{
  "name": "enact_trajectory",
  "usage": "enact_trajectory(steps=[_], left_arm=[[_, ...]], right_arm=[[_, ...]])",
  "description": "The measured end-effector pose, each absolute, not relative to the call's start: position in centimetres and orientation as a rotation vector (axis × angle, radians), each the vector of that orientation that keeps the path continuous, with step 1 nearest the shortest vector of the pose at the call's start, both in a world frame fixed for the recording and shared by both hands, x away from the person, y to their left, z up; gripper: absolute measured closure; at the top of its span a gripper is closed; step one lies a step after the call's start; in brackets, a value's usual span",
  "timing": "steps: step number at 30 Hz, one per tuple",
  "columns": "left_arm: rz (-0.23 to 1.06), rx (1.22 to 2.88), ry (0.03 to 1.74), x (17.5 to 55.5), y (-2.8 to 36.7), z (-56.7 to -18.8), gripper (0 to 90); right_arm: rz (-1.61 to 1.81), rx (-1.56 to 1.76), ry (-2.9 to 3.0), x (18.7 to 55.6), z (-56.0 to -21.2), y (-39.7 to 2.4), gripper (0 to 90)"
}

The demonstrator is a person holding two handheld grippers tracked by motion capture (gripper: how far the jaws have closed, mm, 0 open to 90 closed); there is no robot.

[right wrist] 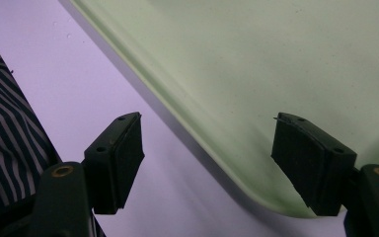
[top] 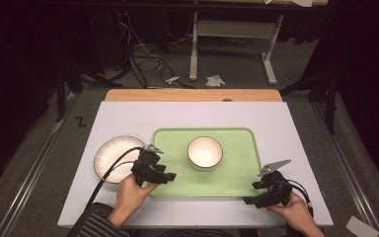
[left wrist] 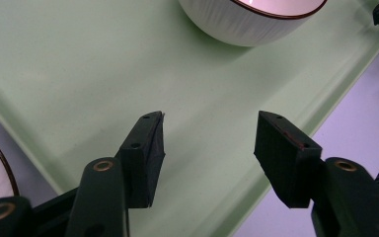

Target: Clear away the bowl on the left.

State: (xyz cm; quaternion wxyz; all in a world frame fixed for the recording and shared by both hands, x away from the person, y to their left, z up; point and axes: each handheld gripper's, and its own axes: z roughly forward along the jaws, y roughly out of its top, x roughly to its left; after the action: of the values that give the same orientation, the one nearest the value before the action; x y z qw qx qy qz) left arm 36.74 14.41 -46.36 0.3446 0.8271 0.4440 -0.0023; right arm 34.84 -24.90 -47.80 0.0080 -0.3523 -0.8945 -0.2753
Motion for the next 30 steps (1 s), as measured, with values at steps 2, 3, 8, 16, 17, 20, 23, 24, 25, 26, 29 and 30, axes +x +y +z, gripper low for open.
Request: enact_trajectory(steps=[2, 3, 8, 16, 17, 20, 23, 24, 25, 26, 29, 30], left_arm=[[-0.007, 2.155, 1.154, 36.8, 14.4, -46.4, 45.0], [-0.006, 2.16, 1.155, 36.8, 14.3, -46.5, 45.0], [-0.006, 2.178, 1.165, 36.8, 14.2, -46.8, 44.8], [0.003, 2.198, 1.175, 36.9, 14.1, -47.1, 44.8], [0.004, 2.203, 1.175, 36.9, 14.0, -47.1, 44.8], [0.007, 2.225, 1.183, 36.9, 13.9, -47.5, 44.4], [0.012, 2.232, 1.186, 37.0, 13.9, -47.5, 44.3], [0.015, 2.236, 1.188, 37.0, 13.9, -47.5, 44.3], [0.017, 2.239, 1.191, 37.0, 13.9, -47.6, 44.2], [0.019, 2.241, 1.194, 37.1, 13.9, -47.6, 44.1], [0.017, 2.244, 1.192, 37.0, 13.8, -47.7, 44.1], [0.015, 2.247, 1.192, 37.0, 13.8, -47.7, 43.9]], right_arm=[[-0.861, -1.1, -2.796, 34.8, -47.8, -24.9, 29.3], [-0.861, -1.098, -2.796, 34.8, -47.8, -24.9, 29.3], [-0.86, -1.098, -2.797, 34.8, -47.8, -24.9, 29.3], [-0.859, -1.097, -2.798, 34.8, -47.8, -24.9, 29.3], [-0.859, -1.097, -2.798, 34.8, -47.8, -24.9, 29.3], [-0.854, -1.098, -2.801, 34.8, -47.8, -24.9, 29.3], [-0.851, -1.096, -2.801, 34.8, -47.8, -24.9, 29.3], [-0.85, -1.096, -2.802, 34.8, -47.8, -24.9, 29.3], [-0.851, -1.096, -2.802, 34.8, -47.8, -24.9, 29.3], [-0.85, -1.096, -2.802, 34.8, -47.8, -24.9, 29.3], [-0.85, -1.095, -2.802, 34.8, -47.8, -24.9, 29.3], [-0.85, -1.095, -2.801, 34.8, -47.8, -24.9, 29.3]])
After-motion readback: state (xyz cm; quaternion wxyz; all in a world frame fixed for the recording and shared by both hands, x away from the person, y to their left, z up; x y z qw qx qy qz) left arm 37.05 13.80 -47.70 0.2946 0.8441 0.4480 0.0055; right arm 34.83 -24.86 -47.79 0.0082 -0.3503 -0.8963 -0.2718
